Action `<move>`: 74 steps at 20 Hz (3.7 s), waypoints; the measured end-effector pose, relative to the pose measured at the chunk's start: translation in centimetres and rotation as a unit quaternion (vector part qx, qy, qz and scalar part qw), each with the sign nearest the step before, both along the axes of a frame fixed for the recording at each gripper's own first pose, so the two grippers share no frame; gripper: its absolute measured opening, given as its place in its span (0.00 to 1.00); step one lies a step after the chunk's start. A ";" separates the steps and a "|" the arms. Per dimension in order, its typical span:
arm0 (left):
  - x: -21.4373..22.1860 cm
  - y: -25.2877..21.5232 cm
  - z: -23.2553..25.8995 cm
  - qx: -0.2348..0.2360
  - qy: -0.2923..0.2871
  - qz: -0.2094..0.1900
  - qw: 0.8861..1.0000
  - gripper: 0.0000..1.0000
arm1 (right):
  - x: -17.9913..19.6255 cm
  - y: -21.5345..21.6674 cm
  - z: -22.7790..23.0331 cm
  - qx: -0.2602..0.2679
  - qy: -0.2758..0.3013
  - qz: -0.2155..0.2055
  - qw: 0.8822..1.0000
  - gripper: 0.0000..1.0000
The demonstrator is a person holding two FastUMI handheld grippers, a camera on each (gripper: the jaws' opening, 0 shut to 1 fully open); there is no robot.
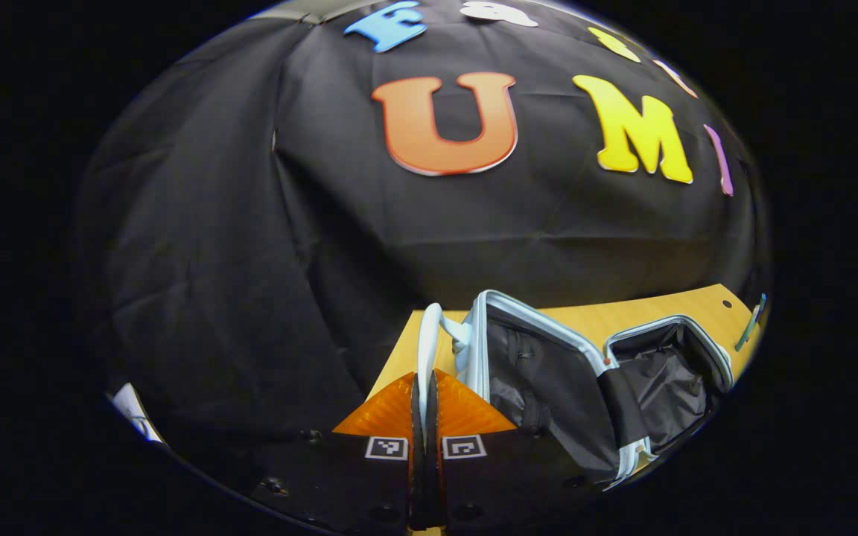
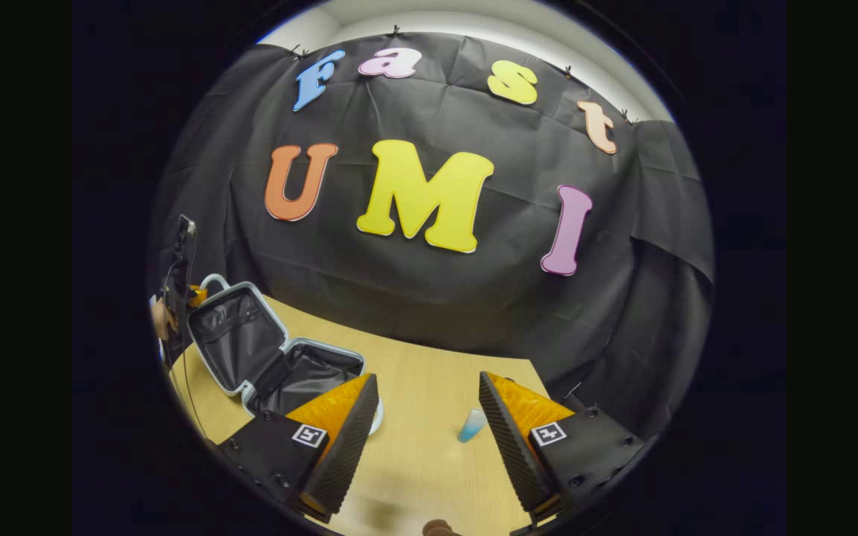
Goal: First open the suitcase, pack the skin care products into it, and then close the suitcase.
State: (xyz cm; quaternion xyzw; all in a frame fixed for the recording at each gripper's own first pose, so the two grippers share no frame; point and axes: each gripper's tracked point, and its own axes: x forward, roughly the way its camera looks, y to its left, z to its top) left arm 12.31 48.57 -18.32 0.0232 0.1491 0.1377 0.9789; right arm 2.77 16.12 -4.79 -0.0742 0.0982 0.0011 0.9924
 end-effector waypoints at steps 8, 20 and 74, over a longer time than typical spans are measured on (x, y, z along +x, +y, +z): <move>-1.1 2.6 -8.6 -0.107 0.037 0.036 0.993 0.06 | -0.7 -0.1 -1.6 -0.030 0.024 0.001 0.999 0.81; -4.3 2.6 -7.1 -0.088 0.036 0.059 0.994 0.77 | -1.7 -3.0 -2.3 -0.010 0.022 -0.001 1.000 0.81; 9.2 -72.3 -15.1 -0.015 0.133 -0.270 0.953 0.74 | 5.5 -34.6 -18.5 0.070 0.139 -0.019 0.988 0.81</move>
